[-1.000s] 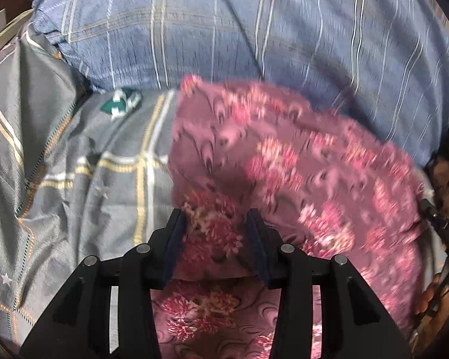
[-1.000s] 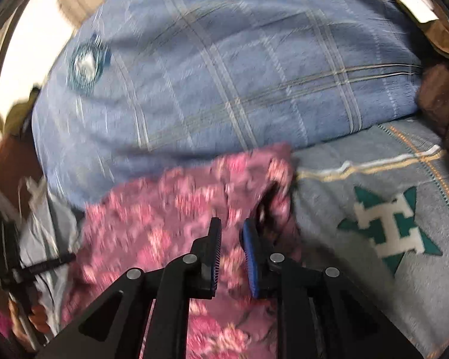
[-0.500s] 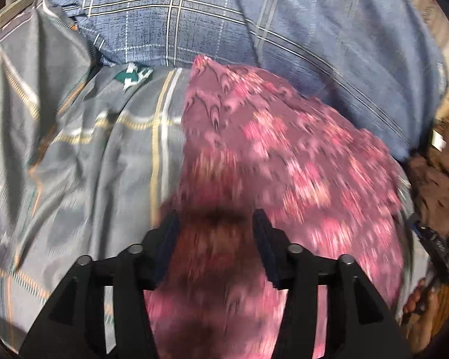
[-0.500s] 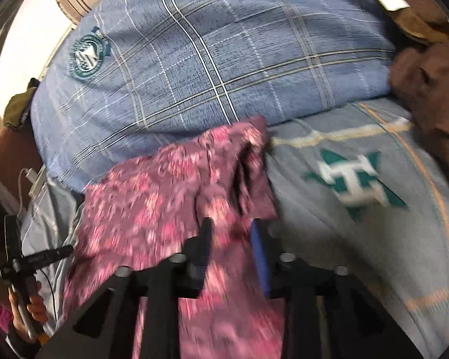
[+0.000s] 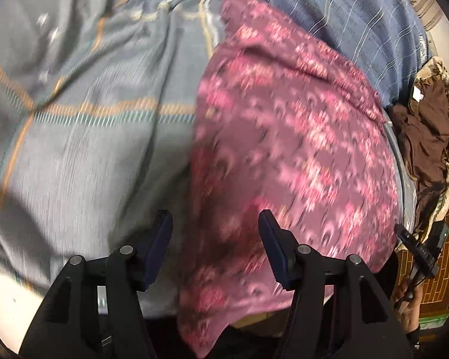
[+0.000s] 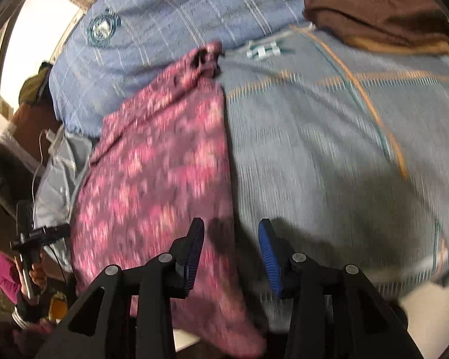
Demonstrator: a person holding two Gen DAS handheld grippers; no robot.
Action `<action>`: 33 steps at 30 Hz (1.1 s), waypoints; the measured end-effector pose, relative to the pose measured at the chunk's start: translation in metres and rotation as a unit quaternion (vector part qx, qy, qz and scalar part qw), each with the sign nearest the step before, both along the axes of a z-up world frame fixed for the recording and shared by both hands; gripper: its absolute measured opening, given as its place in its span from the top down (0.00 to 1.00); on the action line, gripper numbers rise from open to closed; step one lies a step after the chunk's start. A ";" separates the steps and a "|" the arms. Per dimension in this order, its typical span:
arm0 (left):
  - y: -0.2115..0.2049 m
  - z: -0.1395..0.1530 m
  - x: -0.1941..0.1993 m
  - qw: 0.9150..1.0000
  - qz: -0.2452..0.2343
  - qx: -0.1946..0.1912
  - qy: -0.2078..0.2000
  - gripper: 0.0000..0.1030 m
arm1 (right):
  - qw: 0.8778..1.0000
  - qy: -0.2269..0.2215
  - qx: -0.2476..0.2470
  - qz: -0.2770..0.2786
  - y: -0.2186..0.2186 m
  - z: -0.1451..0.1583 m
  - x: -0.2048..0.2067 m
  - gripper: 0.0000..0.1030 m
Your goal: Fold small clothes
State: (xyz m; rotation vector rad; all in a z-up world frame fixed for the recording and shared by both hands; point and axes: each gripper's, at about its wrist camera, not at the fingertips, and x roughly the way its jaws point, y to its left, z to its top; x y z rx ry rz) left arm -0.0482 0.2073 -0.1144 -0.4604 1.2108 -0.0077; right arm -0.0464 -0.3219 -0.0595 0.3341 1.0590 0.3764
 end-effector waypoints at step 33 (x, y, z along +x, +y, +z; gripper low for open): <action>-0.048 -0.028 -0.080 0.992 -0.109 -0.059 0.020 0.97 | 0.991 -0.008 -0.030 0.127 0.028 -0.002 -0.035 0.95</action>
